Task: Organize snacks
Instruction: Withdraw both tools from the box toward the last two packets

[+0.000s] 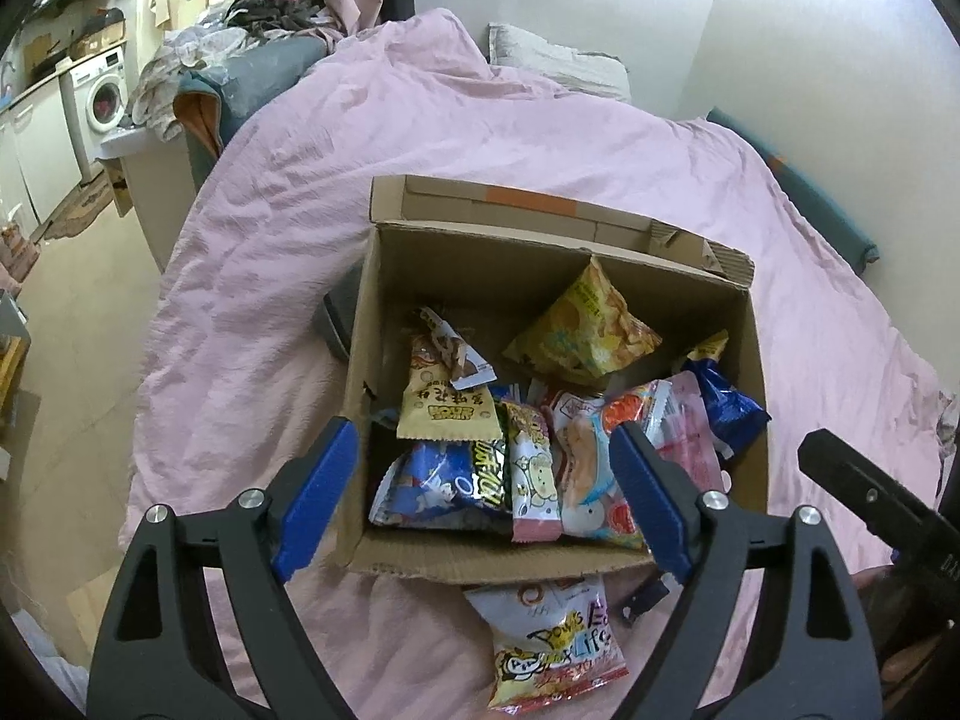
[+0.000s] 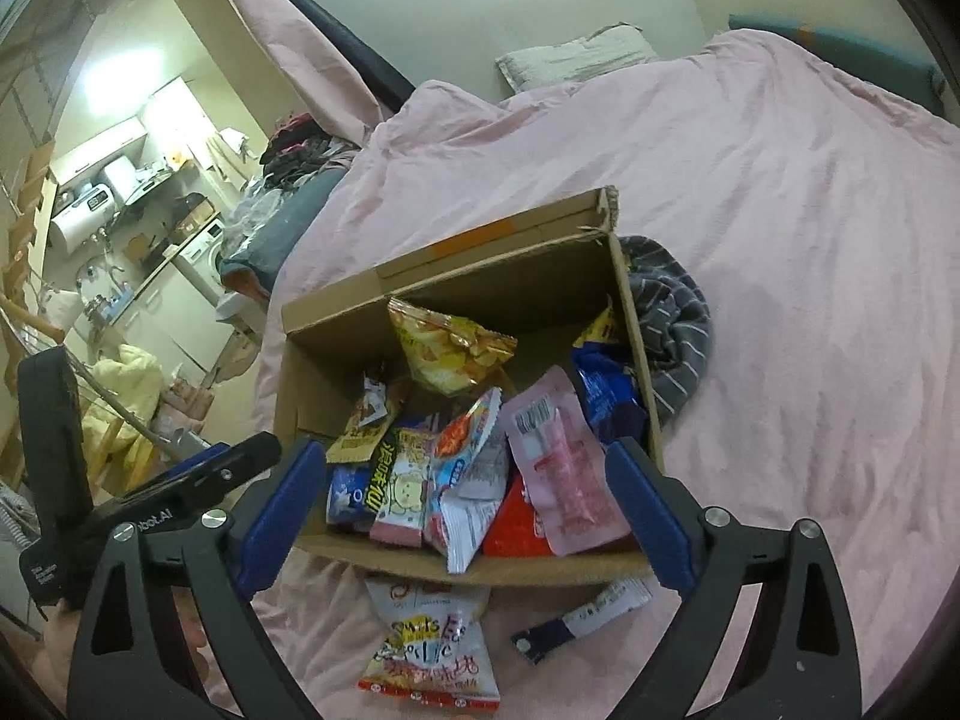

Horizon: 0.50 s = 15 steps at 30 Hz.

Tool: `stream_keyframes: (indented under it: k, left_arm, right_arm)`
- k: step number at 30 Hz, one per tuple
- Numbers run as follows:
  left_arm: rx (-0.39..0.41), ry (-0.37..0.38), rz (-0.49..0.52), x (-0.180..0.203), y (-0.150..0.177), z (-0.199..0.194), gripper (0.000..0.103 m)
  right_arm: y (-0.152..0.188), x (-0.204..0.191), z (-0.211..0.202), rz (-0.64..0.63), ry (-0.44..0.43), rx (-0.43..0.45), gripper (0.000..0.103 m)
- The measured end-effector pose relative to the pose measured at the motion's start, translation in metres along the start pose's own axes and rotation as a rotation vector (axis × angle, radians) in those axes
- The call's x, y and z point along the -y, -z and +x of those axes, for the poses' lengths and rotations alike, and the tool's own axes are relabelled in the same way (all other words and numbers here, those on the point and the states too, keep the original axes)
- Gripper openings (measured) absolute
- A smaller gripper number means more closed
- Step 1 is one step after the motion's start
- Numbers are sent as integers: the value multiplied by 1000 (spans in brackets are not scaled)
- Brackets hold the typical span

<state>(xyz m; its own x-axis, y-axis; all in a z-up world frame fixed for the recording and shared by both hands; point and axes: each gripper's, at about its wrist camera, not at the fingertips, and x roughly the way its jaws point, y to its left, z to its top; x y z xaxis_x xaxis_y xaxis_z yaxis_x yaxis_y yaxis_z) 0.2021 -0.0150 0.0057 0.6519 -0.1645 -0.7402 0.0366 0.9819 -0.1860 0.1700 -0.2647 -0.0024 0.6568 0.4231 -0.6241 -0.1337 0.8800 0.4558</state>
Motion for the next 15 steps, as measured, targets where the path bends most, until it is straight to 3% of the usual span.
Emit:
stream_keyframes:
  k: [4, 6, 7, 15]
  left_arm:
    - [54, -5, 18, -2, 3, -17, 85]
    - [68, -18, 44, -1, 5, -22, 97]
    - [63, -24, 58, -1, 7, -23, 102]
    - [-41, -49, 29, -5, 33, -20, 102]
  right_arm:
    - [11, 8, -4, 51, 11, -26, 97]
    - [18, 12, -6, 76, 15, -43, 97]
    - [22, 14, -8, 89, 15, -49, 97]
    - [50, 20, -28, 121, 28, -76, 97]
